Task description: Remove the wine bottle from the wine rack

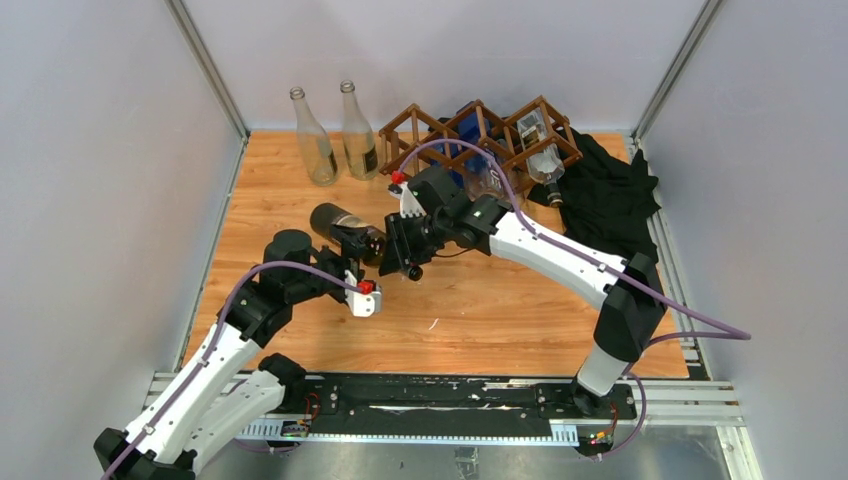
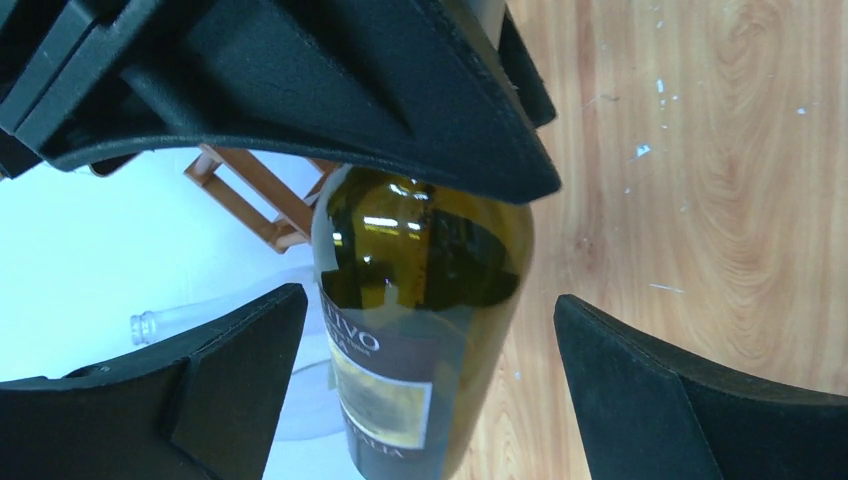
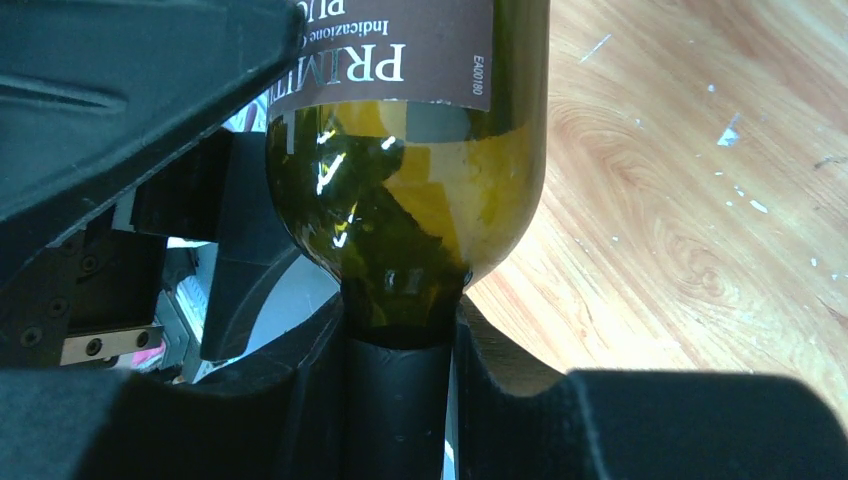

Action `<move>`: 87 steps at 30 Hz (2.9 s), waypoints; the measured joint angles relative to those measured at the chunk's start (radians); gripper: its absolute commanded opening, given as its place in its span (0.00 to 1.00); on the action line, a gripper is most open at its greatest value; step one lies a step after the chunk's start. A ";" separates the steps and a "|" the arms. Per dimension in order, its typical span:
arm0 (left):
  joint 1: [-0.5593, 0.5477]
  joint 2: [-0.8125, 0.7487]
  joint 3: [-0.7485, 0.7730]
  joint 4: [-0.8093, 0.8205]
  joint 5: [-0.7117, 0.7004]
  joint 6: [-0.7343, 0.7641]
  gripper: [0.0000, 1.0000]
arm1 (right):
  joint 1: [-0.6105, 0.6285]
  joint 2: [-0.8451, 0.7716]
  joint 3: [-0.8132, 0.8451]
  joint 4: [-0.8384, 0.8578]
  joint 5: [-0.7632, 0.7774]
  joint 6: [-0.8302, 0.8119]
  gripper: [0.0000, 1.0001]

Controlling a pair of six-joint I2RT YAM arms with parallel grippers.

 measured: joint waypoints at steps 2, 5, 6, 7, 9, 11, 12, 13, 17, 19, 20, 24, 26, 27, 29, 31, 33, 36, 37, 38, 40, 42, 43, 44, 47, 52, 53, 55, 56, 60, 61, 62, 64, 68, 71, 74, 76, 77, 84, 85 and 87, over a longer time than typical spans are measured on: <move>0.000 0.003 -0.013 0.038 -0.010 0.005 1.00 | 0.004 0.009 0.010 -0.002 -0.018 -0.005 0.00; 0.000 0.013 -0.023 0.072 -0.018 0.015 1.00 | 0.013 0.021 0.024 -0.002 -0.042 -0.017 0.00; 0.000 0.019 -0.024 0.079 -0.019 0.017 1.00 | 0.017 0.024 0.027 -0.002 -0.050 -0.021 0.00; -0.001 0.023 -0.024 0.080 -0.020 0.018 1.00 | 0.020 0.026 0.029 -0.002 -0.051 -0.025 0.00; -0.001 0.032 -0.027 0.086 -0.026 0.019 0.96 | 0.023 0.027 0.031 -0.002 -0.059 -0.029 0.00; -0.001 0.039 -0.031 0.091 -0.032 0.019 0.85 | 0.024 0.027 0.031 -0.002 -0.067 -0.035 0.00; -0.001 0.043 -0.034 0.095 -0.034 0.019 0.76 | 0.024 0.027 0.032 -0.002 -0.071 -0.039 0.00; -0.001 0.046 -0.037 0.095 -0.035 0.019 0.64 | 0.024 0.027 0.032 -0.002 -0.072 -0.042 0.00; -0.003 0.049 -0.050 0.119 -0.042 0.002 0.13 | 0.023 0.028 0.037 -0.004 -0.068 -0.048 0.20; -0.004 0.048 -0.056 0.131 -0.043 -0.005 0.02 | 0.023 0.028 0.038 -0.008 -0.068 -0.050 0.47; -0.004 0.048 -0.060 0.138 -0.045 -0.009 0.00 | 0.023 0.028 0.038 -0.010 -0.066 -0.050 0.56; -0.004 0.048 -0.089 0.171 -0.062 -0.078 0.00 | 0.023 0.021 0.040 0.021 -0.070 -0.063 0.84; -0.004 0.049 -0.095 0.173 -0.073 -0.124 0.00 | 0.016 0.006 0.039 0.032 -0.060 -0.069 0.88; -0.005 0.049 -0.095 0.179 -0.077 -0.149 0.00 | 0.007 -0.003 0.039 0.043 -0.058 -0.070 0.89; -0.004 0.051 -0.095 0.197 -0.085 -0.194 0.00 | -0.009 -0.024 0.037 0.058 -0.057 -0.069 0.91; -0.004 0.054 -0.095 0.213 -0.096 -0.241 0.00 | -0.023 -0.052 0.030 0.074 -0.053 -0.068 0.92; -0.004 0.063 -0.089 0.225 -0.109 -0.310 0.00 | -0.040 -0.088 0.012 0.090 -0.045 -0.064 0.93; -0.004 0.091 -0.056 0.222 -0.129 -0.421 0.00 | -0.070 -0.138 -0.026 0.114 -0.024 -0.052 0.94; -0.004 0.101 -0.042 0.222 -0.137 -0.458 0.00 | -0.077 -0.154 -0.039 0.121 -0.017 -0.049 0.95; -0.004 0.113 -0.022 0.222 -0.148 -0.506 0.00 | -0.086 -0.172 -0.058 0.130 -0.005 -0.045 0.95; -0.003 0.135 0.015 0.222 -0.166 -0.586 0.00 | -0.100 -0.212 -0.102 0.151 0.023 -0.036 0.96; 0.006 0.160 0.061 0.221 -0.176 -0.678 0.00 | -0.106 -0.252 -0.150 0.172 0.055 -0.027 0.97; 0.016 0.173 0.084 0.217 -0.177 -0.721 0.00 | -0.106 -0.279 -0.184 0.195 0.079 -0.024 0.97; 0.034 0.193 0.119 0.214 -0.172 -0.788 0.00 | -0.106 -0.306 -0.213 0.210 0.101 -0.021 0.97; 0.108 0.248 0.204 0.208 -0.143 -0.946 0.00 | -0.106 -0.369 -0.279 0.258 0.152 -0.020 0.98; 0.237 0.338 0.317 0.201 -0.026 -1.210 0.00 | -0.085 -0.388 -0.312 0.328 0.213 -0.047 0.98; 0.251 0.351 0.328 0.200 0.004 -1.254 0.00 | -0.067 -0.378 -0.313 0.343 0.227 -0.060 0.98; 0.267 0.367 0.338 0.199 0.068 -1.324 0.00 | -0.031 -0.354 -0.313 0.371 0.230 -0.085 0.99; 0.270 0.369 0.340 0.198 0.093 -1.347 0.00 | -0.020 -0.343 -0.313 0.385 0.229 -0.093 0.99; 0.273 0.370 0.340 0.196 0.194 -1.442 0.00 | 0.005 -0.312 -0.348 0.486 0.214 -0.107 0.99; 0.273 0.370 0.341 0.197 0.216 -1.467 0.00 | 0.006 -0.309 -0.357 0.509 0.213 -0.107 0.99; 0.273 0.370 0.341 0.201 0.241 -1.497 0.00 | 0.008 -0.307 -0.373 0.545 0.212 -0.108 0.99; 0.274 0.370 0.341 0.212 0.271 -1.534 0.00 | 0.012 -0.303 -0.390 0.591 0.213 -0.110 0.99; 0.275 0.370 0.341 0.255 0.359 -1.624 0.00 | 0.029 -0.270 -0.394 0.675 0.209 -0.119 1.00; 0.276 0.370 0.342 0.291 0.424 -1.677 0.00 | 0.032 -0.238 -0.394 0.715 0.188 -0.117 1.00; 0.277 0.370 0.342 0.334 0.472 -1.729 0.00 | 0.033 -0.212 -0.394 0.751 0.153 -0.106 1.00; 0.277 0.370 0.341 0.360 0.496 -1.760 0.00 | 0.035 -0.199 -0.394 0.771 0.132 -0.098 0.99; 0.278 0.370 0.342 0.378 0.510 -1.779 0.00 | 0.037 -0.193 -0.394 0.782 0.121 -0.094 0.95; 0.282 0.370 0.346 0.401 0.531 -1.817 0.96 | 0.050 -0.187 -0.394 0.814 0.108 -0.096 0.35; 0.285 0.370 0.356 0.385 0.529 -1.813 0.99 | 0.051 -0.187 -0.394 0.808 0.112 -0.101 0.23; 0.294 0.370 0.377 0.370 0.518 -1.805 1.00 | 0.052 -0.187 -0.394 0.780 0.124 -0.115 0.07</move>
